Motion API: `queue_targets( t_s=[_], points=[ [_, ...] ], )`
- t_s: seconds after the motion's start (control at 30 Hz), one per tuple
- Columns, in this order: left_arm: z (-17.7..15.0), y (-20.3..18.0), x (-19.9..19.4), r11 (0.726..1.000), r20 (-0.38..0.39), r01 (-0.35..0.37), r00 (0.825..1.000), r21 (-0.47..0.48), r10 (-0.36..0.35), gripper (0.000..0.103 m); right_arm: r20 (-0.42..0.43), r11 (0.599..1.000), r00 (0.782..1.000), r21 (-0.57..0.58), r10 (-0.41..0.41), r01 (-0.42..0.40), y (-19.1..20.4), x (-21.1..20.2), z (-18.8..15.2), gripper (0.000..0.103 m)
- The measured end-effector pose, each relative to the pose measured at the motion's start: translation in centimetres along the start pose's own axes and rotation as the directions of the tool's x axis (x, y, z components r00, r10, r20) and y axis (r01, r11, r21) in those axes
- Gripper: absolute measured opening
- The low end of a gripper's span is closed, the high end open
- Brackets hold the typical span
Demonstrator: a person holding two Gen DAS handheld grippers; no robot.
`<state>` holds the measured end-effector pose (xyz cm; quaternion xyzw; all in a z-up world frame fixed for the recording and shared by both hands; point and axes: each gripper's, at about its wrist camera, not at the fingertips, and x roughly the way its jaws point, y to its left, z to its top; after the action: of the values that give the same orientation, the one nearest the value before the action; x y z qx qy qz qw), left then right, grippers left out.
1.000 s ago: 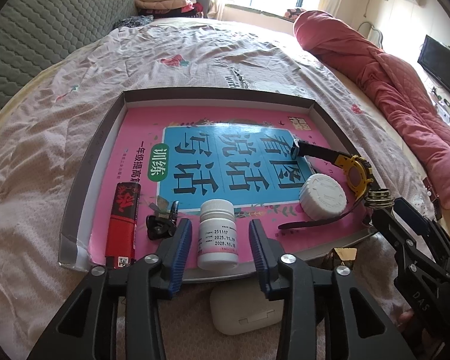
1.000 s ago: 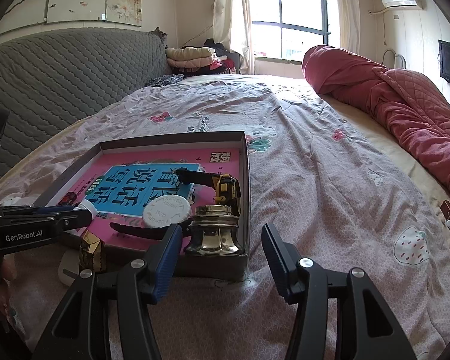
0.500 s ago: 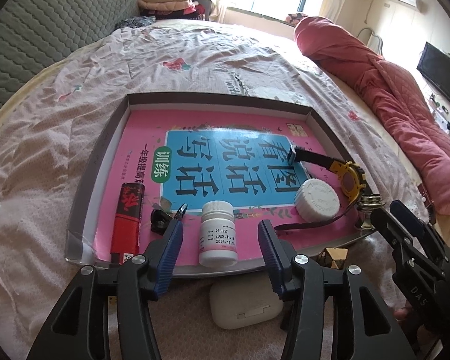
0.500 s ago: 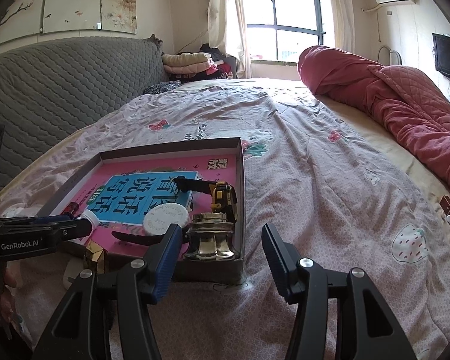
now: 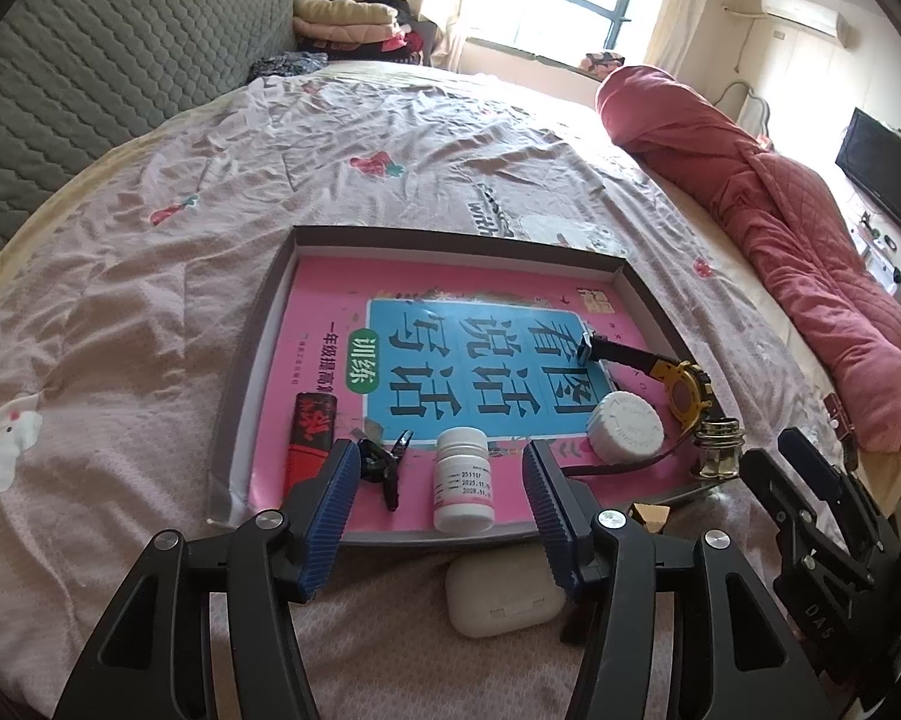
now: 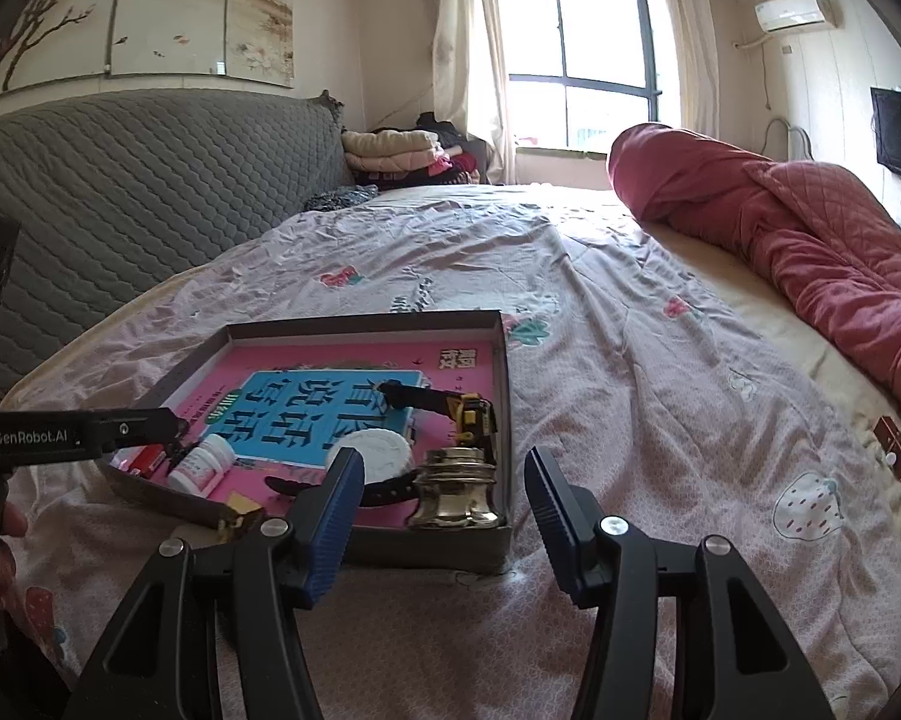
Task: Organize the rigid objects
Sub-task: 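Withdraw both grippers from the box toward the remaining items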
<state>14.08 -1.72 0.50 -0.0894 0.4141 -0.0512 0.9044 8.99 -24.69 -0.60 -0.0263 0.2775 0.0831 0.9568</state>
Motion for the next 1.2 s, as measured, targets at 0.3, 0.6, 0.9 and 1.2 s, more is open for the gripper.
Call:
queue_targets(
  t_s=[0.3, 0.6, 0.9, 1.2],
  points=[
    [-0.9, -0.5, -1.7, 0.999, 0.0, 0.006, 1.0, 0.032, -0.006, 0.059, -0.002, 1.0, 1.0, -0.021, 0.007, -0.007, 1.1, -1.5, -0.3, 0.056],
    [-1.7, -0.2, -3.1, 0.999, -0.009, -0.001, 1.0, 0.049, 0.002, 0.062, -0.022, 0.998, 0.999, -0.045, 0.041, -0.042, 3.2, -3.1, -1.1, 0.056],
    [-3.1, 0.0, -4.2, 0.998, -0.027, 0.002, 1.0, 0.069, 0.0, 0.062, -0.052, 0.994, 0.995, -0.069, 0.084, -0.087, 5.2, -4.3, -1.9, 0.056],
    [-4.9, -0.8, -3.9, 0.994, -0.075, 0.017, 0.997, 0.11, -0.009, 0.062, -0.119, 0.992, 0.989, -0.078, 0.092, -0.102, 6.5, -4.2, -2.9, 0.056]
  ],
)
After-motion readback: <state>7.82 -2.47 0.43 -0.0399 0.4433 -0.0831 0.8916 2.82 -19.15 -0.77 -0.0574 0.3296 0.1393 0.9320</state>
